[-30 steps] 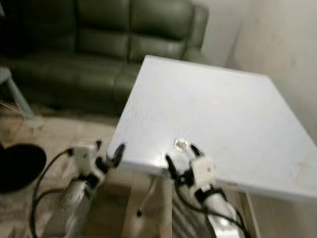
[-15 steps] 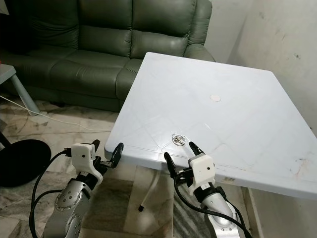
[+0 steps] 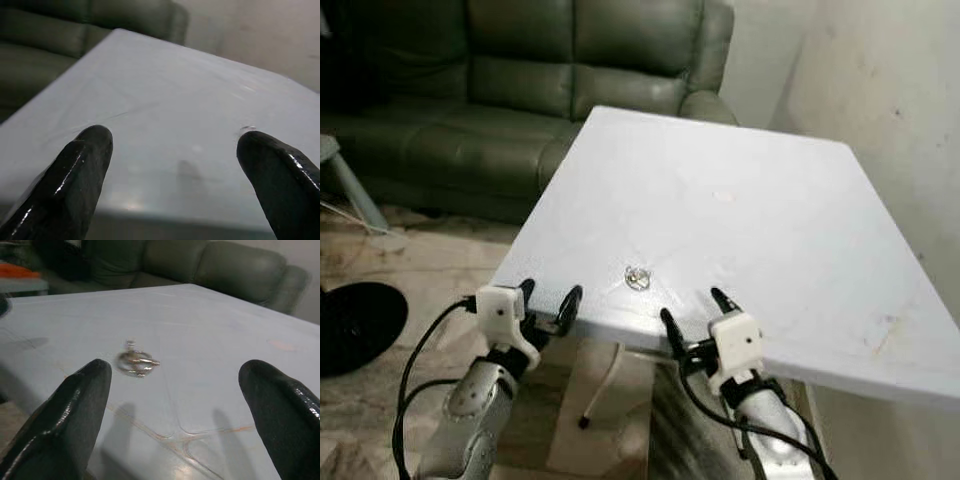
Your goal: Hang keys on a hook
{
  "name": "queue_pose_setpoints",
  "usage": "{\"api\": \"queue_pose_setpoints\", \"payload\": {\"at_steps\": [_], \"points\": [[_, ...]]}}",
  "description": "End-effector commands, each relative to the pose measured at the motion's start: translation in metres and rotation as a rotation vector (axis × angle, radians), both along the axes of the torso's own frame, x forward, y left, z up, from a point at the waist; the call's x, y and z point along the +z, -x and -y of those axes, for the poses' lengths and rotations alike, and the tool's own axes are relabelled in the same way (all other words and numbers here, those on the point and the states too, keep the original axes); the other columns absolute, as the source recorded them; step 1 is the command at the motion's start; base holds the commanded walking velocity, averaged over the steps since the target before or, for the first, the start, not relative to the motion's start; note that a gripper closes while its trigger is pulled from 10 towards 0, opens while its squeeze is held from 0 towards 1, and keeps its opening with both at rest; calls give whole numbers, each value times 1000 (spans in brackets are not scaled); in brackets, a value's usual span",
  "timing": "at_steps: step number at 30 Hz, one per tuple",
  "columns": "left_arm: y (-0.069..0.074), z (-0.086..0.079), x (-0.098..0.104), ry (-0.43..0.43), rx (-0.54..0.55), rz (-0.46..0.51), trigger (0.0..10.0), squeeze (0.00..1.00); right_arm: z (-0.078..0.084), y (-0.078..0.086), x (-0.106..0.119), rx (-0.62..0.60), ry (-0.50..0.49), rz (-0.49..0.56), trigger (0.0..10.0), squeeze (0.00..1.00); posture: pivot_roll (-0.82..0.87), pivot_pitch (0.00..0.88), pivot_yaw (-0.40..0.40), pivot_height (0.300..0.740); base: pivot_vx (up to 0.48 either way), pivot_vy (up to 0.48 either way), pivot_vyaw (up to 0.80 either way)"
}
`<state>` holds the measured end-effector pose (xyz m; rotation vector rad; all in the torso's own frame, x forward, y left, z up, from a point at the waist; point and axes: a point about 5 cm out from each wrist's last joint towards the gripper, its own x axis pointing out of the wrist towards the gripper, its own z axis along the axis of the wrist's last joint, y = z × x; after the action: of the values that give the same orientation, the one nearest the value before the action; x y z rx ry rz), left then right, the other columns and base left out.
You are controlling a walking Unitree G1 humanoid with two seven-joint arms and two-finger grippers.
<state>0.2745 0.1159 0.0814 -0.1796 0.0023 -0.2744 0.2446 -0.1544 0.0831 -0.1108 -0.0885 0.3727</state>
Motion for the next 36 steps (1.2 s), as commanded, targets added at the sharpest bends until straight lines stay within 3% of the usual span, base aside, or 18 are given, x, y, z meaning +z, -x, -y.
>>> {"api": "queue_pose_setpoints", "payload": {"at_steps": [1, 18, 22, 28, 36], "points": [[-1, 0, 1, -1, 4, 4, 10000, 0, 1, -2, 3, 5, 7, 11, 10000, 0, 36, 8, -93, 740, 0, 0, 0], [5, 3, -1, 5, -27, 6, 10000, 0, 2, -3, 3, 27, 22, 0, 10000, 0, 40, 21, -101, 740, 0, 0, 0], [5, 3, -1, 42, -22, -9, 10000, 0, 1, -3, 3, 31, 23, -1, 10000, 0, 41, 24, -103, 740, 0, 0, 0], [4, 1, -1, 24, -11, -1, 10000, 0, 0, -3, 2, 35, 21, -4, 10000, 0, 40, 25, -103, 740, 0, 389, 0], [4, 2, -2, 23, -8, -16, 10000, 0, 1, -2, 2, 30, 21, -9, 10000, 0, 36, 26, -102, 740, 0, 0, 0]]}}
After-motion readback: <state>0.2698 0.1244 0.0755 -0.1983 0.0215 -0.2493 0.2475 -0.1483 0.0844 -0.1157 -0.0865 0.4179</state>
